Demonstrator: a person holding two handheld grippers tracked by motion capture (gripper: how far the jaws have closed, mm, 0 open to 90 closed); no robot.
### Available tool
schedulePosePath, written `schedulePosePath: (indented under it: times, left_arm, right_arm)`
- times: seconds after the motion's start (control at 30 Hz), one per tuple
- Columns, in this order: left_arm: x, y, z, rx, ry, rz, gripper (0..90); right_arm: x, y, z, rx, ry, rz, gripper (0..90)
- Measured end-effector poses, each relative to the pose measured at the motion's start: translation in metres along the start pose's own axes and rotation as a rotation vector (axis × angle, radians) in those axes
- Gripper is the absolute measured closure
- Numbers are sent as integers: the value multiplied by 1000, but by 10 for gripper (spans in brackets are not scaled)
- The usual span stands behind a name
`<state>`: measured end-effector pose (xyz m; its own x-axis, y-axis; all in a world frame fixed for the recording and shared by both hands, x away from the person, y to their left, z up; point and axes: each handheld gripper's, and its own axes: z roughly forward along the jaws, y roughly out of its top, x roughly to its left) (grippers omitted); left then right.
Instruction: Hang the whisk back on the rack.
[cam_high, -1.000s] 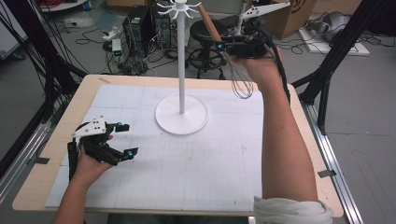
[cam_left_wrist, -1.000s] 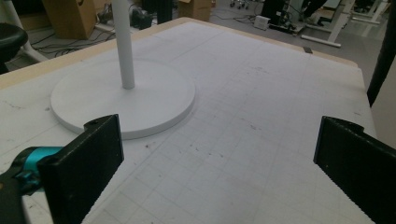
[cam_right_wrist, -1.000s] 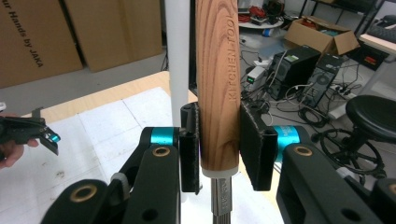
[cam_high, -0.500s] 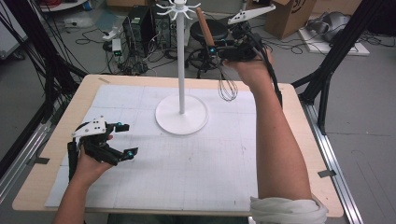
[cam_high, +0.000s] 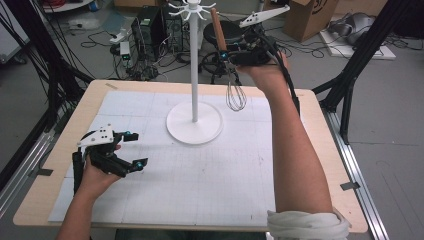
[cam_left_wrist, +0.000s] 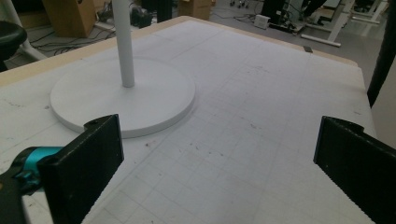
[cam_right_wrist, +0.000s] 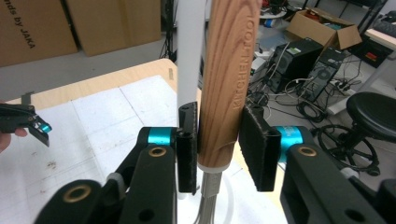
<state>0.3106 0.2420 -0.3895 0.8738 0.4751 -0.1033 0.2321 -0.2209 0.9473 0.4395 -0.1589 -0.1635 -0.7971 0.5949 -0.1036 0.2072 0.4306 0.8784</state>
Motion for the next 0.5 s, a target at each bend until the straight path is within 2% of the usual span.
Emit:
schedulePosePath:
  times: [0.07,0.5]
  left_arm:
    - [0,0,0,0,1,1,22]
    - [-1,0,0,0,-2,2,21]
  right_arm:
    - [2,0,0,-6,14,-7,645]
    - [5,-5,-10,-26,24,-17,552]
